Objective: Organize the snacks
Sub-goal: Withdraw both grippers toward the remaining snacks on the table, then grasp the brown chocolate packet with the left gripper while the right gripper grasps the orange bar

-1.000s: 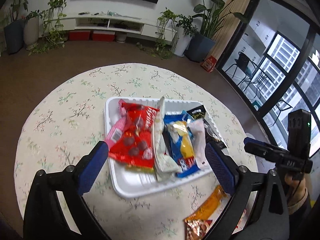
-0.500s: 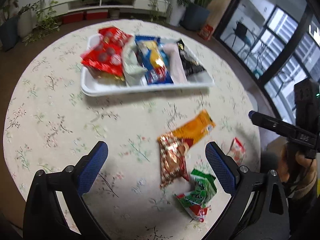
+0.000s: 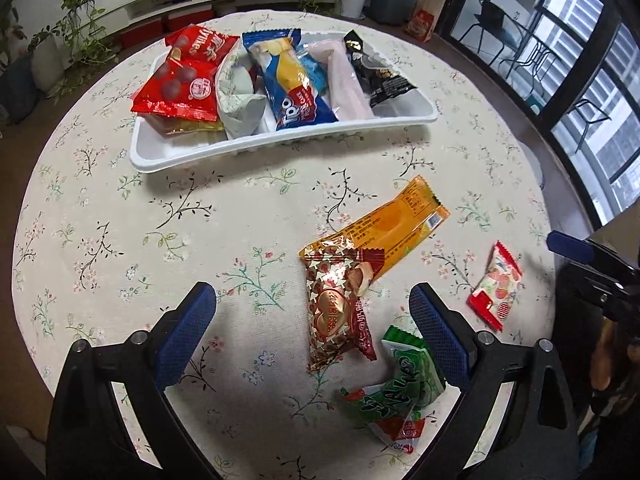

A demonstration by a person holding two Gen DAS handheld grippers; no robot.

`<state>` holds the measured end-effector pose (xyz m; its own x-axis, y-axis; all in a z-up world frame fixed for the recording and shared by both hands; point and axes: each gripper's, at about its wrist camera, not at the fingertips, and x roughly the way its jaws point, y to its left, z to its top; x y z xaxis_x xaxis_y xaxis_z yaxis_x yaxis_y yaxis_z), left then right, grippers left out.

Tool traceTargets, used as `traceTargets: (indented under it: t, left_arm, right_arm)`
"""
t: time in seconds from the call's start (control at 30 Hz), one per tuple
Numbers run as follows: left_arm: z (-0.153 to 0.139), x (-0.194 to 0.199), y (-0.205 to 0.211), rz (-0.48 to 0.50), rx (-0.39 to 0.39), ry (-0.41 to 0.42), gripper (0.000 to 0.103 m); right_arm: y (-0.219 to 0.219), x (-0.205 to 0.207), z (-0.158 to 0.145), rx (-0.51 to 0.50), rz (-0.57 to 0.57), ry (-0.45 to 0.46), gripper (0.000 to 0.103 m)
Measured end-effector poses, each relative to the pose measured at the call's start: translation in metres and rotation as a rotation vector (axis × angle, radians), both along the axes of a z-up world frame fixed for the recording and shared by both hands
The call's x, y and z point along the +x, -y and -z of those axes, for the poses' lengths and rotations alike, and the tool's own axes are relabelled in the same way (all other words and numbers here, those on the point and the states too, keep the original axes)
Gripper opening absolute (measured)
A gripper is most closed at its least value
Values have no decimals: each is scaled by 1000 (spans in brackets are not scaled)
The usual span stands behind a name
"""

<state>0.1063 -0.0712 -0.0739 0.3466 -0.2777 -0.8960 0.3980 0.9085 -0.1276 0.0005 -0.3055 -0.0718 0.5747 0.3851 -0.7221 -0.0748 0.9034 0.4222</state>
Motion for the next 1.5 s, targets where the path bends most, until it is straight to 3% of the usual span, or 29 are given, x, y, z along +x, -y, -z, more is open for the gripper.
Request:
traceTargets:
  t: [0.2,0.3,0.5,0.67,0.73,0.83,1.1,1.4,1.5]
  left_arm:
    - [6,4,8,7,39,-2,96]
    - [10,9,8,4,40,-18,82]
    - [13,12,15,15,61,-9,80]
    - [21,15,15,15,60,-32,67]
    - [24,16,13,16,57,-36,57]
    - [26,18,11,20,56,-33,56]
    - [28,20,7,44,59,-36,55]
    - [29,19,14,58,105,-19,55]
    - [28,19,11,46,96,-14,46]
  right_arm:
    - [-4,1,-4,-59,-41,20,83]
    - [-12,9,-10,-122,-113,51,83]
    - [-45,33,-18,-293,-384,129,82]
    - [-75,57,-4,-400,-598,137,79]
    - [-83,63,1,-418,-651,127,77]
    - [-96,76,9,-427,-727,112,75]
    - [-122,95,25,-512,-858,92,74]
    - [-137,116,35,-547,-925,34,71]
    - [-140,122,37,-522,-936,-5,70]
